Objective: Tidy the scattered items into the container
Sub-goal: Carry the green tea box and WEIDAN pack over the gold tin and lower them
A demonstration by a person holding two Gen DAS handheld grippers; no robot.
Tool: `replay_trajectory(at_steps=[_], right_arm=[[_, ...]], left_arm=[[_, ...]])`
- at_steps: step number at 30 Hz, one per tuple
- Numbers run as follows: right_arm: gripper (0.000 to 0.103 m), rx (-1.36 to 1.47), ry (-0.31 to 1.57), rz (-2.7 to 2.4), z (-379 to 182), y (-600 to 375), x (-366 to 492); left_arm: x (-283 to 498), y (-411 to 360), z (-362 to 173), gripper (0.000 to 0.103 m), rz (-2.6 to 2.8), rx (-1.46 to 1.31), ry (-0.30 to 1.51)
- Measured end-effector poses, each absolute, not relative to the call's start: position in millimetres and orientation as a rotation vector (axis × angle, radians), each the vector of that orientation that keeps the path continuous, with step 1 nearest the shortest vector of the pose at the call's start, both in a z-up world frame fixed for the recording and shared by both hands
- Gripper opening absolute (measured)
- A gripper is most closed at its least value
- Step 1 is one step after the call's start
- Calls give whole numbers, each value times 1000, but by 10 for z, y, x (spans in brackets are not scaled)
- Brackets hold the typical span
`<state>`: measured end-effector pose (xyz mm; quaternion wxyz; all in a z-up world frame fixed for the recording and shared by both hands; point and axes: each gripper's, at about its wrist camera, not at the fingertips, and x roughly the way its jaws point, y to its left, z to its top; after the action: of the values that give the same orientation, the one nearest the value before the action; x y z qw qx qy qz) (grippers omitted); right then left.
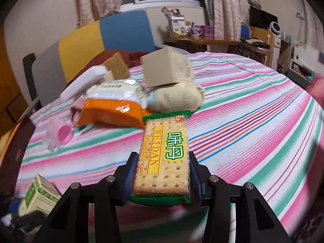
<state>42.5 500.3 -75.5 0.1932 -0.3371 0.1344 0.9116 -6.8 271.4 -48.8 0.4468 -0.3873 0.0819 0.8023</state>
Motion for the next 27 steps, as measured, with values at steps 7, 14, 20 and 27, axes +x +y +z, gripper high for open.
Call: replay_trajectory(at_steps=[7,14,20,27], right_arm=[[48,-978,413,2647,-723,4560,586],[48,-1010,473,2767,-593,4116,612],[48,-1004,413,2928,-314,3565,523],[48,-1013,343,3112,-25,2793,325]], left_arm=[[32,2216,-265,33,2068,-890,142],[-77,1565,-184,33,2203,-880,32],[-242,877,-141,33,2362,-885,-61],[-450,326,-128,33,2514,-889,-133]])
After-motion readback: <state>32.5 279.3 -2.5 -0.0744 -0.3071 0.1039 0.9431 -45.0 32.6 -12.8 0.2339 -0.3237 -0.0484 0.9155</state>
